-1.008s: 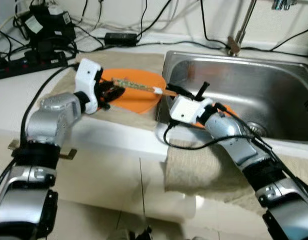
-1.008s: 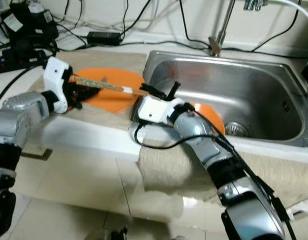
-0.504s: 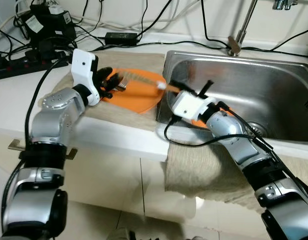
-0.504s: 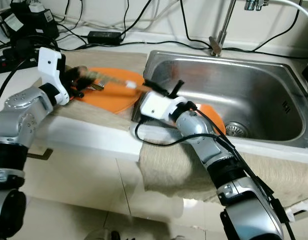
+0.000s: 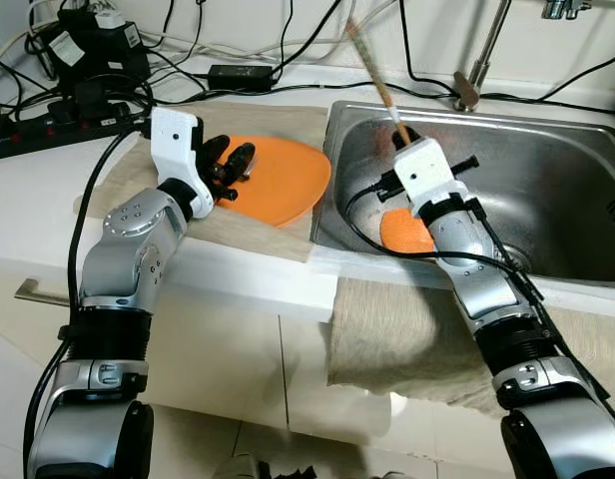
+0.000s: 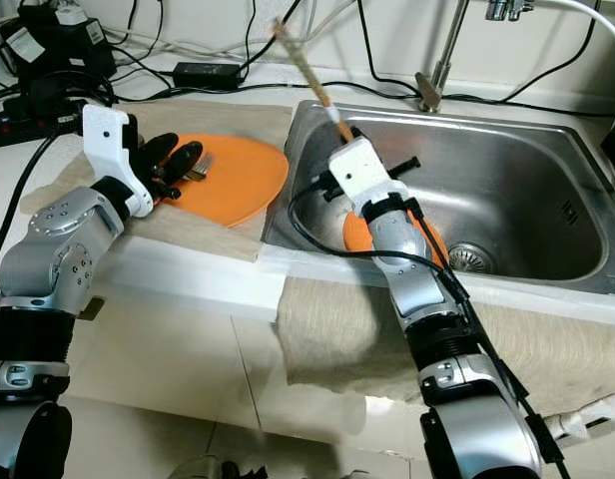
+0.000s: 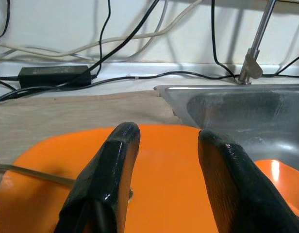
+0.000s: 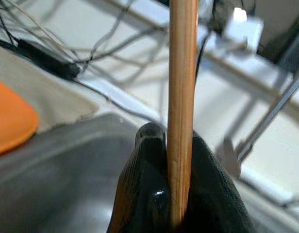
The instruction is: Kitchen organization
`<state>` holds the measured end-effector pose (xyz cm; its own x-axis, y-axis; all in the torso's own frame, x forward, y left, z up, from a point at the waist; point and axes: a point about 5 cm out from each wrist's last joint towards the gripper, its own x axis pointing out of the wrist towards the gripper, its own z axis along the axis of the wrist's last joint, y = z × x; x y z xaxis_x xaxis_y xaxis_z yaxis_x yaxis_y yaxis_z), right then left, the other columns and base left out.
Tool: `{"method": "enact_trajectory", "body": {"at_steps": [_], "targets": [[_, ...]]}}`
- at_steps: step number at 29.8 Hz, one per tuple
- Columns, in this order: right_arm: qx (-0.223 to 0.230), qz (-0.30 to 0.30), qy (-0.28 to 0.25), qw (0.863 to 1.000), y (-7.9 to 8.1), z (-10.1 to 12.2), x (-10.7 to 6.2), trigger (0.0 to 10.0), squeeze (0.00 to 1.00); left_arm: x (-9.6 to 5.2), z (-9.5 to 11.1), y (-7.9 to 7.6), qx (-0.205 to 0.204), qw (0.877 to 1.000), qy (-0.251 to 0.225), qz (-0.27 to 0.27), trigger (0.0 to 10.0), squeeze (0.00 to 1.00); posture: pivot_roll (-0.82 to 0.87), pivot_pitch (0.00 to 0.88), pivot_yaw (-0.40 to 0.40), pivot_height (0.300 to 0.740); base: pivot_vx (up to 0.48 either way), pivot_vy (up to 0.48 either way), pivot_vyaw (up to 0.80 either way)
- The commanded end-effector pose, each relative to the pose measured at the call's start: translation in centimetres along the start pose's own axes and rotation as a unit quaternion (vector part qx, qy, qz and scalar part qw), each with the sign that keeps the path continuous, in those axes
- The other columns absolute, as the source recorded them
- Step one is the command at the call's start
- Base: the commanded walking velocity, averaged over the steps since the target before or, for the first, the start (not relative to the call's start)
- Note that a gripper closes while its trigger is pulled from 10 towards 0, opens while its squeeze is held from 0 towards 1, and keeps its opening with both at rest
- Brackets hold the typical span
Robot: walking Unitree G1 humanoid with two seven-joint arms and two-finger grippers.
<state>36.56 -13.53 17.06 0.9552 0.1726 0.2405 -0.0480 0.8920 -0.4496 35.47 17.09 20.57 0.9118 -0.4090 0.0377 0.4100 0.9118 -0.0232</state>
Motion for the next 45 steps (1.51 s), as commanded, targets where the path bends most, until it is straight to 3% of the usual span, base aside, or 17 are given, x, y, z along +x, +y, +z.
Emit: {"method": "enact_trajectory", "body": {"at_steps": [1, 6, 11, 15, 17, 23, 25, 28, 29, 32, 41, 43, 45], "targets": [[0.035, -0.025, 0.011, 0.999, -0.7, 0.2, 0.6, 0.0, 0.00, 0.0, 0.2, -0.2, 0.002, 1.000, 0.002, -0.001, 10.0, 0.00, 0.06, 0.012, 0.031, 0.740, 0.000, 0.000, 0.00], [0.161, -0.053, 0.071, 0.983, -0.5, -0.5, 1.5, 0.0, 0.00, 0.0, 0.2, -0.2, 0.001, 1.000, 0.004, -0.002, 10.0, 0.00, 0.06, 0.011, 0.034, 0.740, 0.000, 0.000, 0.00], [0.208, -0.057, 0.082, 0.973, 0.0, 0.7, 2.8, 0.0, 0.00, 0.0, 0.3, -0.3, 0.000, 1.000, 0.005, -0.003, 10.0, 0.00, 0.06, 0.007, 0.032, 0.740, 0.000, 0.000, 0.00], [0.220, -0.061, 0.086, 0.970, -0.2, 1.6, 4.0, 0.0, 0.00, 0.0, 0.3, -0.4, 0.000, 1.000, 0.005, -0.002, 10.0, 0.00, 0.07, 0.005, 0.023, 0.740, 0.000, 0.000, 0.00], [0.220, -0.061, 0.094, 0.969, -0.3, 1.5, 4.2, 0.0, 0.00, 0.0, 0.2, -0.4, -0.001, 1.000, 0.005, -0.001, 10.0, 0.00, 0.07, 0.005, 0.020, 0.740, 0.000, 0.000, 0.00], [0.139, -0.058, 0.154, 0.976, -0.9, -0.8, 3.6, 0.0, 0.00, -0.2, 0.0, -0.2, -0.001, 1.000, 0.008, 0.003, 10.0, 0.00, 0.07, 0.002, 0.012, 0.740, 0.000, 0.000, 0.00], [0.141, -0.071, 0.173, 0.972, -1.5, -1.7, 3.2, 0.0, 0.00, -0.2, 0.0, -0.2, -0.001, 1.000, 0.010, 0.005, 10.0, 0.00, 0.07, 0.002, 0.012, 0.740, 0.000, 0.000, 0.00], [0.175, -0.111, 0.213, 0.955, -3.0, -3.5, 2.3, 0.0, 0.00, -0.4, -0.2, 0.1, 0.001, 1.000, 0.014, 0.007, 10.0, 0.00, 0.07, 0.000, 0.015, 0.740, 0.000, 0.000, 0.00], [0.197, -0.123, 0.224, 0.946, -3.2, -4.0, 2.1, 0.0, 0.00, -0.4, -0.2, 0.2, 0.002, 1.000, 0.016, 0.008, 10.0, 0.00, 0.07, 0.000, 0.018, 0.740, 0.000, 0.000, 0.00], [0.210, -0.136, 0.238, 0.938, -3.5, -4.5, 1.8, 0.0, 0.00, -0.3, -0.2, 0.2, 0.003, 1.000, 0.017, 0.008, 10.0, 0.00, 0.07, 0.000, 0.021, 0.740, 0.000, 0.000, 0.00], [0.064, -0.106, 0.309, 0.943, -4.9, -7.3, -0.2, 0.0, 0.00, -0.1, 0.0, 0.3, 0.008, 1.000, 0.023, -0.001, 10.0, 0.00, 0.06, 0.000, 0.024, 0.740, 0.000, 0.000, 0.00], [0.053, -0.099, 0.320, 0.941, -4.9, -7.7, -0.6, 0.0, 0.00, -0.1, -0.1, 0.3, 0.008, 1.000, 0.024, -0.001, 10.0, 0.00, 0.06, 0.000, 0.023, 0.740, 0.000, 0.000, 0.00], [0.073, -0.098, 0.339, 0.933, -4.6, -8.3, -1.1, 0.0, 0.00, -0.1, -0.1, 0.4, 0.009, 1.000, 0.025, -0.002, 10.0, 0.00, 0.06, 0.000, 0.022, 0.740, 0.000, 0.000, 0.00]]}}
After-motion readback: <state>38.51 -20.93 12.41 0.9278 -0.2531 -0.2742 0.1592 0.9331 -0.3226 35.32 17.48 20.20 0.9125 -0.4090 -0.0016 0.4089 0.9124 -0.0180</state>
